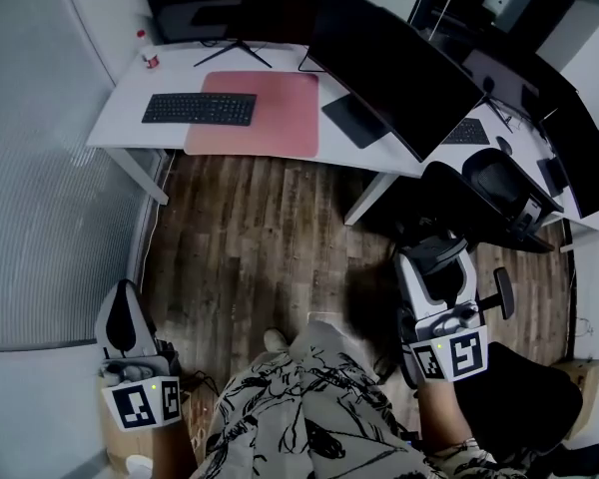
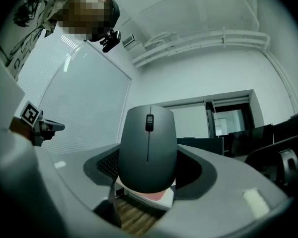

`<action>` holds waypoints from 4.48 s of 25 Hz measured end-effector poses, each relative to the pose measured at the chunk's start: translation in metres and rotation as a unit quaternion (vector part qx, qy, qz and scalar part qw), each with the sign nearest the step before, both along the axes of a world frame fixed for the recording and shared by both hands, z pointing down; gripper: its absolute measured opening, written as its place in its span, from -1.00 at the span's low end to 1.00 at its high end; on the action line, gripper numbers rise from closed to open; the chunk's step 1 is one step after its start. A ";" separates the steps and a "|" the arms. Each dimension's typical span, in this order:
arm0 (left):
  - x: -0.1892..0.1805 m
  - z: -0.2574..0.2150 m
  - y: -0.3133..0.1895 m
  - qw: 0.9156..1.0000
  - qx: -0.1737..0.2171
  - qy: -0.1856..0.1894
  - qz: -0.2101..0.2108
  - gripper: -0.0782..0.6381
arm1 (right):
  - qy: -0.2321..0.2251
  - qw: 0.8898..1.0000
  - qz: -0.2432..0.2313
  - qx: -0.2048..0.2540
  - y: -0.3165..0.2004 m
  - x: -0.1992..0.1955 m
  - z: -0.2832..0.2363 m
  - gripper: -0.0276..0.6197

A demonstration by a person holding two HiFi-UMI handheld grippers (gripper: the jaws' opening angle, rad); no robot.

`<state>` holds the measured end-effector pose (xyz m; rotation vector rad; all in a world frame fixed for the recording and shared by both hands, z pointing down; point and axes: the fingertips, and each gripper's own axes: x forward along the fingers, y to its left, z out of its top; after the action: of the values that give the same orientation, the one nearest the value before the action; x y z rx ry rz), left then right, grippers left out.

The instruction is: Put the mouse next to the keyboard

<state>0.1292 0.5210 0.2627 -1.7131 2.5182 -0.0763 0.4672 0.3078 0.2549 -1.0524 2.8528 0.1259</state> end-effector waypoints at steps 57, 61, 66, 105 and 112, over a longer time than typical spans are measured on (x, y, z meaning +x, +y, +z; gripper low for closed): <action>-0.175 0.032 -0.238 1.000 -0.013 0.028 -0.008 -0.78 | 0.021 1.000 -0.009 -0.015 -0.249 -0.192 0.025 0.03; -0.190 0.032 -0.251 1.000 -0.014 0.027 -0.001 -0.78 | 0.021 1.000 -0.002 -0.021 -0.258 -0.202 0.028 0.03; -0.211 0.029 -0.278 0.999 -0.007 0.030 0.030 -0.78 | 0.021 0.999 0.018 -0.025 -0.263 -0.223 0.029 0.03; -0.364 0.033 -0.436 0.965 -0.029 0.035 0.258 -0.78 | 0.024 0.969 0.237 -0.059 -0.254 -0.327 0.033 0.03; -0.354 0.024 -0.475 0.962 -0.012 0.027 0.271 -0.78 | 0.009 0.969 0.246 -0.036 -0.293 -0.320 0.025 0.03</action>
<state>-0.2244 0.0458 0.2871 -2.3695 1.9894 -0.0190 0.1468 0.0148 0.2796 -1.7598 2.5602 0.0673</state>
